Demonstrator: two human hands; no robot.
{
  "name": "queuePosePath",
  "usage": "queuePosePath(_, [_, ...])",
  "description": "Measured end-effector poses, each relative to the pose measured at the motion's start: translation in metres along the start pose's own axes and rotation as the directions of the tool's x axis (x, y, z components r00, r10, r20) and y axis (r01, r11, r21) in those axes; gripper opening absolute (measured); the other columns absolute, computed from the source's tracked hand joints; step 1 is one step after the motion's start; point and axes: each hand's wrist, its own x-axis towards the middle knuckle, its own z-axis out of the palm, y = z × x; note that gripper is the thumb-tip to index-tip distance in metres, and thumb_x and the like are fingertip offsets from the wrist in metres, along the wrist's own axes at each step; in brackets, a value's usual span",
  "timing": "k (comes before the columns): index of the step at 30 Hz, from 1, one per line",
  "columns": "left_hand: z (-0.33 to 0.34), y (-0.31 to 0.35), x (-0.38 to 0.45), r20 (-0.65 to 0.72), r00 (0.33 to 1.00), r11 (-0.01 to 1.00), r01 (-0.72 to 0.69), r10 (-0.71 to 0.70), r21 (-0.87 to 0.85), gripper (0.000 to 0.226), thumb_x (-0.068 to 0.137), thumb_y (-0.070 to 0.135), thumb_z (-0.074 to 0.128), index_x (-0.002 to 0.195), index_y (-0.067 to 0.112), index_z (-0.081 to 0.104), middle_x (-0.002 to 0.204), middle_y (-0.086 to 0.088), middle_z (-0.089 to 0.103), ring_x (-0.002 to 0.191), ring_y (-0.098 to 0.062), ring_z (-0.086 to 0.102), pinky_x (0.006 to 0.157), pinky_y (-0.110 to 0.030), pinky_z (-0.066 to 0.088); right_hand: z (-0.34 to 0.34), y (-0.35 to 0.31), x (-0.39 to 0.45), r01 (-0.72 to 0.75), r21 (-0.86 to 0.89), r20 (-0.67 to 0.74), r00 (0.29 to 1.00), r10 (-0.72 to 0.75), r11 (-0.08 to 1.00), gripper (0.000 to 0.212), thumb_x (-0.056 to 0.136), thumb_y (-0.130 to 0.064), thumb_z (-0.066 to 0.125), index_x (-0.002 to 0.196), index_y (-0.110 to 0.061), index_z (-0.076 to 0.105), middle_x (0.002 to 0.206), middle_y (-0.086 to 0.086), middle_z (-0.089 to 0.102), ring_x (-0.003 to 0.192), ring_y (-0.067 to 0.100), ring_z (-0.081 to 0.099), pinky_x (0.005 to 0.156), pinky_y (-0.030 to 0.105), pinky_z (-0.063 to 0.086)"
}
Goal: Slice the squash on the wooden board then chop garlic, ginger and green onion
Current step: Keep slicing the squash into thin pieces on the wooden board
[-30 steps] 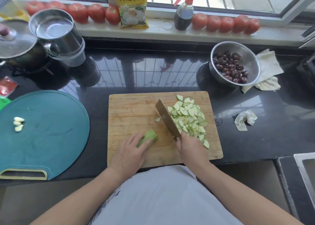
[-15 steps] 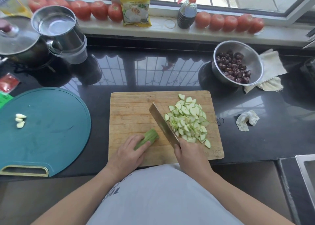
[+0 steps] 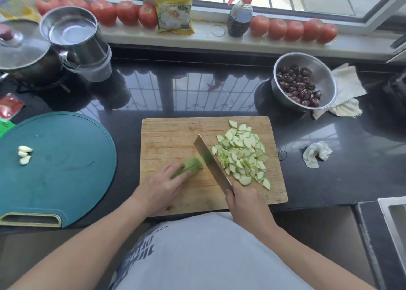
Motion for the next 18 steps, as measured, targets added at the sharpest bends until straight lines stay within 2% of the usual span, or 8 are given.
queuePosePath(3, [0.006, 0.007, 0.009, 0.002, 0.999, 0.999, 0.035, -0.035, -0.011, 0.037, 0.096, 0.014, 0.057, 0.133, 0.013, 0.062, 0.126, -0.012, 0.055, 0.111, -0.028, 0.053, 0.069, -0.039, 0.061, -0.001, 0.000, 0.000, 0.009, -0.005, -0.001, 1.000, -0.009, 1.000, 0.010, 0.096, -0.024, 0.047, 0.095, -0.017, 0.055, 0.056, -0.002, 0.046, 0.052, 0.024, 0.047, 0.049, 0.035, 0.031])
queuePosePath(6, [0.009, 0.021, 0.012, -0.027, 0.997, 0.998, 0.069, -0.070, -0.003, 0.033, 0.098, 0.016, 0.053, 0.130, 0.013, 0.061, 0.125, -0.011, 0.057, 0.109, -0.028, 0.056, 0.062, -0.037, 0.060, -0.003, -0.001, 0.000, -0.010, -0.006, 0.018, 1.000, 0.011, 1.000, 0.015, 0.097, -0.026, 0.045, 0.103, -0.018, 0.057, 0.059, 0.000, 0.051, 0.055, 0.023, 0.051, 0.052, 0.039, 0.042])
queuePosePath(8, [0.009, 0.023, 0.016, -0.029, 0.999, 0.998, 0.029, -0.027, 0.057, 0.035, 0.099, 0.016, 0.050, 0.132, 0.010, 0.061, 0.129, -0.010, 0.057, 0.116, -0.029, 0.055, 0.079, -0.039, 0.059, -0.004, 0.000, 0.000, -0.030, 0.003, 0.010, 1.000, 0.030, 1.000, 0.010, 0.097, -0.025, 0.045, 0.092, -0.020, 0.052, 0.058, 0.000, 0.051, 0.056, 0.026, 0.052, 0.051, 0.040, 0.043])
queuePosePath(10, [0.009, 0.025, 0.025, -0.007, 0.998, 0.992, -0.058, 0.060, 0.108, 0.036, 0.101, 0.017, 0.047, 0.132, 0.005, 0.062, 0.133, -0.011, 0.059, 0.124, -0.032, 0.054, 0.100, -0.042, 0.050, -0.005, 0.000, 0.001, -0.047, 0.027, 0.000, 0.999, 0.048, 0.999, 0.016, 0.097, -0.024, 0.046, 0.081, -0.022, 0.042, 0.057, 0.000, 0.049, 0.056, 0.029, 0.052, 0.050, 0.040, 0.043])
queuePosePath(11, [0.010, 0.025, 0.031, 0.003, 0.996, 0.988, -0.093, 0.094, 0.120, 0.036, 0.101, 0.017, 0.048, 0.131, 0.003, 0.062, 0.134, -0.012, 0.059, 0.125, -0.033, 0.054, 0.104, -0.043, 0.048, -0.005, -0.001, 0.001, -0.051, 0.030, 0.003, 0.999, 0.051, 0.998, 0.018, 0.097, -0.024, 0.046, 0.080, -0.022, 0.040, 0.058, 0.001, 0.049, 0.057, 0.030, 0.052, 0.051, 0.041, 0.044])
queuePosePath(15, [0.014, 0.020, 0.051, 0.033, 0.992, 0.986, -0.127, 0.124, 0.105, 0.035, 0.090, 0.001, 0.058, 0.125, -0.001, 0.065, 0.128, -0.015, 0.064, 0.114, -0.034, 0.060, 0.092, -0.042, 0.055, -0.007, -0.006, 0.003, -0.031, -0.057, 0.037, 0.999, 0.034, 0.998, 0.012, 0.098, -0.025, 0.043, 0.090, -0.019, 0.047, 0.064, 0.004, 0.053, 0.063, 0.031, 0.056, 0.059, 0.043, 0.050])
queuePosePath(18, [0.017, 0.016, 0.050, 0.047, 0.994, 0.990, -0.107, 0.103, 0.094, 0.042, 0.084, -0.006, 0.065, 0.126, 0.000, 0.065, 0.128, -0.016, 0.063, 0.115, -0.034, 0.059, 0.091, -0.042, 0.056, -0.008, -0.007, 0.004, -0.013, -0.118, 0.071, 0.997, 0.021, 0.993, 0.014, 0.099, -0.024, 0.041, 0.087, -0.018, 0.045, 0.065, 0.004, 0.053, 0.064, 0.031, 0.058, 0.060, 0.042, 0.050])
